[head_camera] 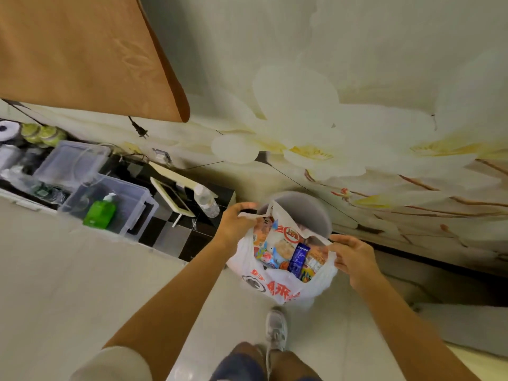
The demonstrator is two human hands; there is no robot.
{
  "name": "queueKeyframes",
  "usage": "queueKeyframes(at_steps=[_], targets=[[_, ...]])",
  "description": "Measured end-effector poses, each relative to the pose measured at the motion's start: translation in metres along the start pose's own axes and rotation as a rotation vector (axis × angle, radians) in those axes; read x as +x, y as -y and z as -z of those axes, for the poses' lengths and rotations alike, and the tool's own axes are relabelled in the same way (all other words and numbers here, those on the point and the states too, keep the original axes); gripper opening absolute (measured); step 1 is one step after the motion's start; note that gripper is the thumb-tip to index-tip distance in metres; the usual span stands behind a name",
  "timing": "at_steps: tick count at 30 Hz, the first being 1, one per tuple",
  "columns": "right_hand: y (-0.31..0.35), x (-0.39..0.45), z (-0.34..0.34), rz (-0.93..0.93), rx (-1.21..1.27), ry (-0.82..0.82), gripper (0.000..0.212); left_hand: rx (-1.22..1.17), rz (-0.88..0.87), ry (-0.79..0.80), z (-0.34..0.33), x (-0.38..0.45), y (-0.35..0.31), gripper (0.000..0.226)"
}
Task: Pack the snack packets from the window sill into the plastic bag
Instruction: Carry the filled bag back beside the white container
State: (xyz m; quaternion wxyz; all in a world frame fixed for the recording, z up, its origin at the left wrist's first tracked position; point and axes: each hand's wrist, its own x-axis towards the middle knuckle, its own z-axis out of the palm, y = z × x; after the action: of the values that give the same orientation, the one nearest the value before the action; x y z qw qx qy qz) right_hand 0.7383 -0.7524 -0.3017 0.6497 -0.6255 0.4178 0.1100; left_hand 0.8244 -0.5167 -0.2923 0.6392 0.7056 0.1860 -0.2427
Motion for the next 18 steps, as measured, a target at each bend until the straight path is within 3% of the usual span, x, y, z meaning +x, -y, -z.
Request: queueKeyframes(at_steps=[9,18], targets=[[0.012,0.066,-0.035,-0.041,-0.097,0.022,0.032,0.185,0.111,-0.01,-0.003,0.09,0.004,0.031],[-0.003,0.065,-0.039,-0.056,-0.123,-0.056,0.027,0.215,0.124,0.026,0.009,0.102,0.017,0.025]])
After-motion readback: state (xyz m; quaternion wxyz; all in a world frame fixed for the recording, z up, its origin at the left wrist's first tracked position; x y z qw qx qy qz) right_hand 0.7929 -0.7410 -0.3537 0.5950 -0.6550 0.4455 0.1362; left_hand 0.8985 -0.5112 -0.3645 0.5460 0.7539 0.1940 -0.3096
